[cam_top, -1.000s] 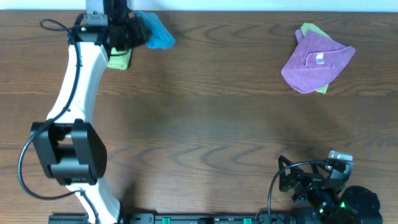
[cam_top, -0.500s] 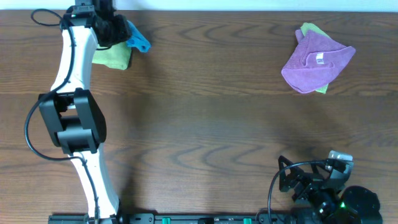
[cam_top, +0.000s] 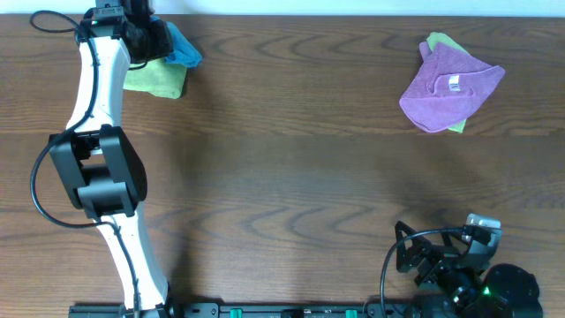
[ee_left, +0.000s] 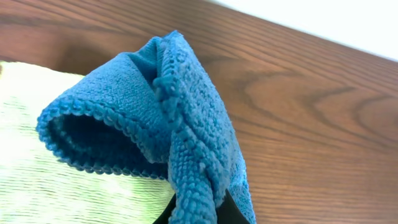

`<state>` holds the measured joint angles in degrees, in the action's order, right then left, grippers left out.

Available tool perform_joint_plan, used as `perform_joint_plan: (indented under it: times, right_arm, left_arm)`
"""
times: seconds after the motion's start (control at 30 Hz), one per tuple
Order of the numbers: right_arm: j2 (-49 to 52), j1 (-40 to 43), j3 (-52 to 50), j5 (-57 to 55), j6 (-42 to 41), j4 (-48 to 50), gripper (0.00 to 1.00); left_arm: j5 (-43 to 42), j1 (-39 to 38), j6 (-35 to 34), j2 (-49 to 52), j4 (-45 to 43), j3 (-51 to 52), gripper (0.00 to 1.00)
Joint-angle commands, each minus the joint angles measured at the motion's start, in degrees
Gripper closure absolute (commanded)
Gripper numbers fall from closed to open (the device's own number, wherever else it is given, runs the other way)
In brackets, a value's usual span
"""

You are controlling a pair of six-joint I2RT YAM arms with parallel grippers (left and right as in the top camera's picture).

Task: Fold the cloth
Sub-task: 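Lower the blue bundle onto the green cloth and open the left gripper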

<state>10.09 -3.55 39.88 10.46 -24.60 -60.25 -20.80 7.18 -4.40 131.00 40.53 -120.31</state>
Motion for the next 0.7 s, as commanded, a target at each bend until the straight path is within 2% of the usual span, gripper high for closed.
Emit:
perform_joint_plan:
  times: [0.0,0.53,0.67]
  right_arm:
    - [-0.2,0.5,-0.2,-0.4,-0.6,0.0,0.01]
    - [-0.2,0.5,-0.2,-0.4,-0.6,0.0,0.01]
    - [-0.2,0.5,-0.2,-0.4,-0.6,0.0,0.01]
  left_arm:
    - [2.2,1.1,1.9,0.9,-0.2,-1.8,0.95]
    - [5.1,3.0,5.7,4.3,2.3,-1.7,0.94]
    - [9.5,3.1,6.6,5.4,3.0,-1.7,0.95]
